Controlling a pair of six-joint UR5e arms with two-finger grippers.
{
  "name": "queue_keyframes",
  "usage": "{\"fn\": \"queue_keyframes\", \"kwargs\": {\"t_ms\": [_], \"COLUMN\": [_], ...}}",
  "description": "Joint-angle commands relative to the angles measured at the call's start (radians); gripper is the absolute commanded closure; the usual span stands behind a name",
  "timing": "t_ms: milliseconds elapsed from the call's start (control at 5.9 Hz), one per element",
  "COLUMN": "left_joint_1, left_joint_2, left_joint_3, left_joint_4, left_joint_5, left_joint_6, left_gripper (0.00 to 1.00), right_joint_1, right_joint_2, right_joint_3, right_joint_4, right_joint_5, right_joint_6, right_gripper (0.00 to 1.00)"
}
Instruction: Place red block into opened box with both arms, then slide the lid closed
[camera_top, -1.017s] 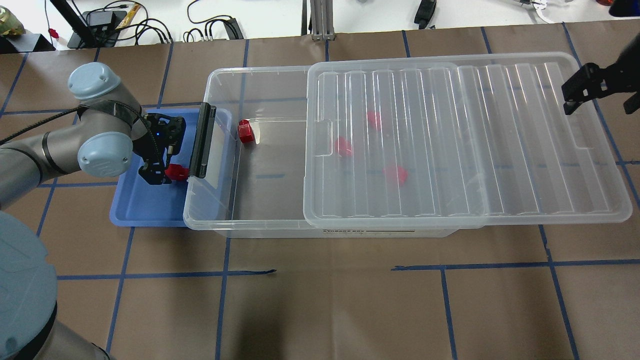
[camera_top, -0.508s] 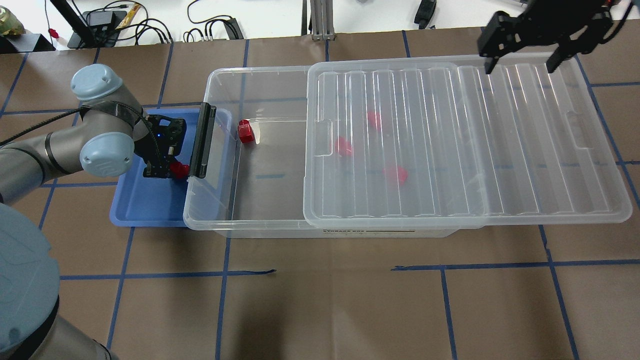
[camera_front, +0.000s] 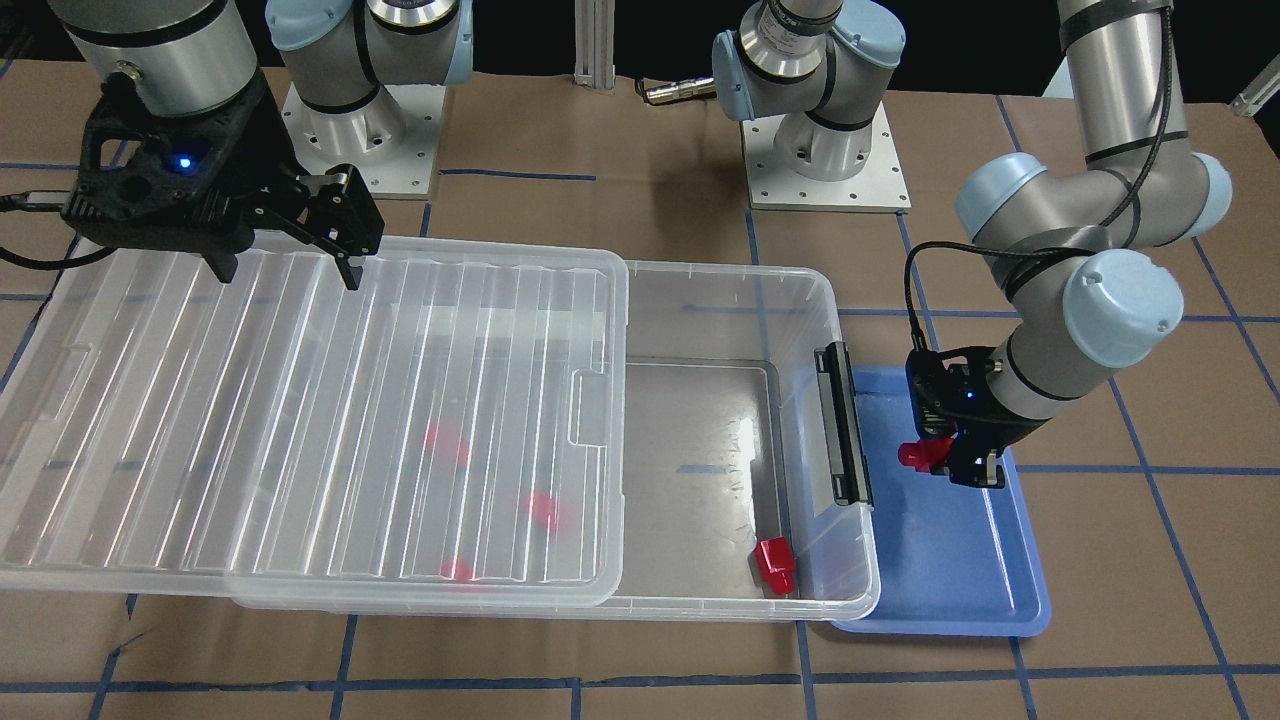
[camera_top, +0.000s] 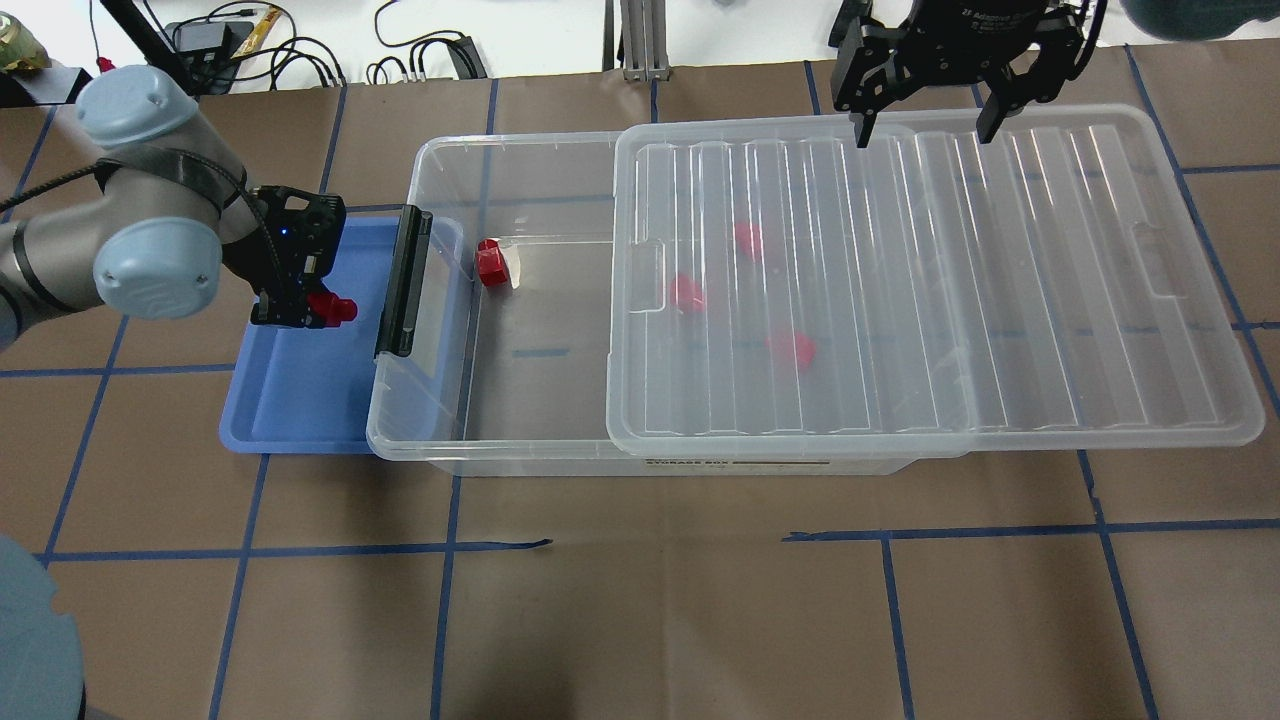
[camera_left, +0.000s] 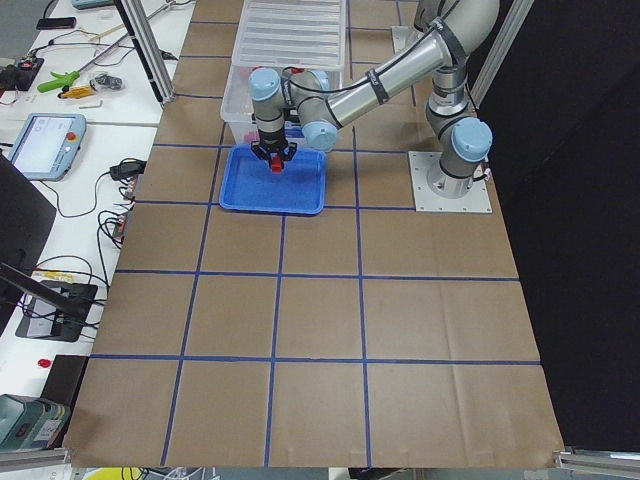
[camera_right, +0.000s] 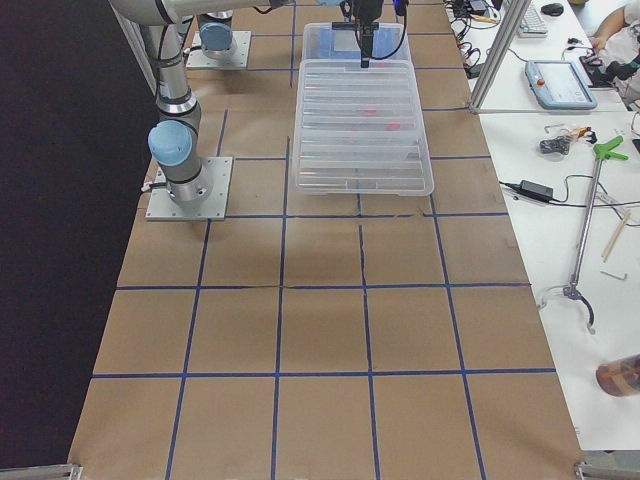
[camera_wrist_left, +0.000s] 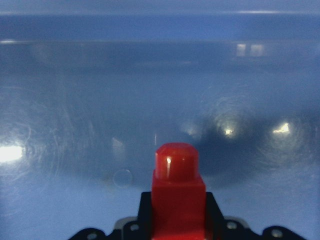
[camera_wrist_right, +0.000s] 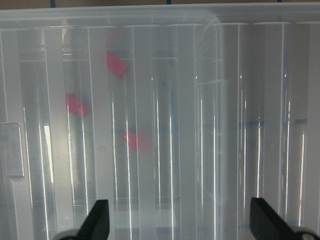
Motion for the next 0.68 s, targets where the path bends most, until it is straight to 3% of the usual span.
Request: {"fn": "queue_keyframes", "kwargs": {"t_ms": [0, 169, 508], "left_joint_1": [-0.04, -0.072, -0.245], "left_joint_2": [0.082, 0.084, 0.082], "left_joint_3": [0.175, 0.195, 0.209], "left_joint_4": [-0.311, -0.332, -0.317], "left_joint_5": [-0.006, -0.01, -0.01], "left_joint_6": [-0.038, -0.073, -0.246], "left_gripper": [0.95, 0.95, 0.96], "right_joint_1": [-0.007, -0.01, -0.008], "right_joint_2": [-0.028, -0.03, -0.03], "right_joint_3": [0.079, 0.078, 0.076], "right_joint_4": [-0.01, -0.012, -0.013], "right_joint_5": [0.02, 0.02, 0.02], "right_joint_6": [-0.045, -0.047, -0.045], "right_gripper": [0.0, 0.0, 0.0]}}
